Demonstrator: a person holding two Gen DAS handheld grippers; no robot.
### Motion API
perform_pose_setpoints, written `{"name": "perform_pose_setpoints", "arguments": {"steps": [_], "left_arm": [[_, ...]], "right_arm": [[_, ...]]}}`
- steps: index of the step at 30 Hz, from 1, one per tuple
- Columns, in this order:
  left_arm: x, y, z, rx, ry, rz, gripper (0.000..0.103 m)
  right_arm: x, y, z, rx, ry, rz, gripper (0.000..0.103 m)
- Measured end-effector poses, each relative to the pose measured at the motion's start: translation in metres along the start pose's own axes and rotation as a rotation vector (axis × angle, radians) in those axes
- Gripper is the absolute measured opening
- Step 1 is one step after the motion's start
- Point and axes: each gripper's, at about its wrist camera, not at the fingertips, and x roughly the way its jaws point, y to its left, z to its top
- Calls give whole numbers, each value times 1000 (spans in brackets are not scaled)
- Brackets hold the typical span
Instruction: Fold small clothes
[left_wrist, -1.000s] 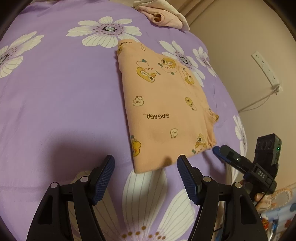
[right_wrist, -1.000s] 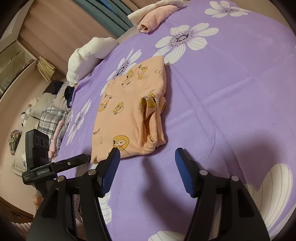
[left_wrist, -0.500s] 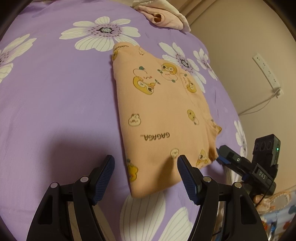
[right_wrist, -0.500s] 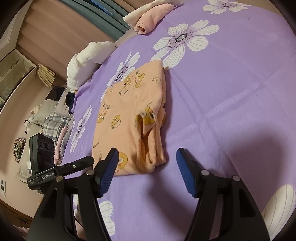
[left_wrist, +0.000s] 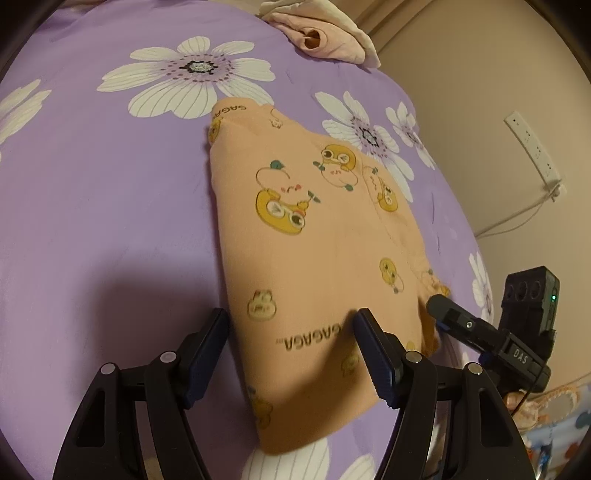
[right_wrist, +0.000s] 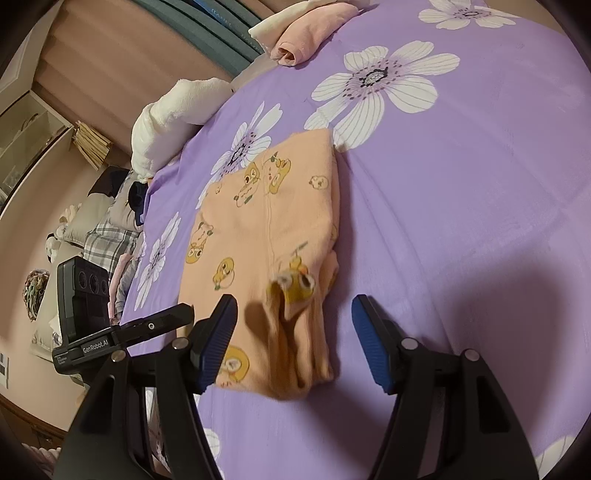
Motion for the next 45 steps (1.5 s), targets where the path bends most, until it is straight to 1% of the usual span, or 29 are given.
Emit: {"name": "perform_pose_setpoints", "arguments": {"steps": [8, 11, 22, 25, 32, 41, 43, 45], "left_arm": [[10, 1, 14, -7, -8, -6, 69], [10, 1, 14, -7, -8, -6, 69], [24, 1, 33, -9, -13, -27, 69], [26, 2, 37, -14, -16, -33, 69], [30, 5, 43, -31, -25, -53, 69], [31, 8, 48, -46, -41, -74, 69], [32, 7, 48, -43, -43, -64, 69], [31, 6, 48, -32, -46, -49, 66]], "right_arm": [[12, 1, 12, -27, 16, 16, 65], [17, 2, 16, -38, 21, 19, 63], [29, 3, 25, -70, 28, 24, 51], [34, 4, 28, -80, 30, 23, 49], [43, 8, 33, -98, 36, 27, 47], [52, 16, 36, -128, 30, 4, 44], [53, 18, 35, -139, 23, -8, 42], [53, 21, 35, -150, 19, -19, 40]]}}
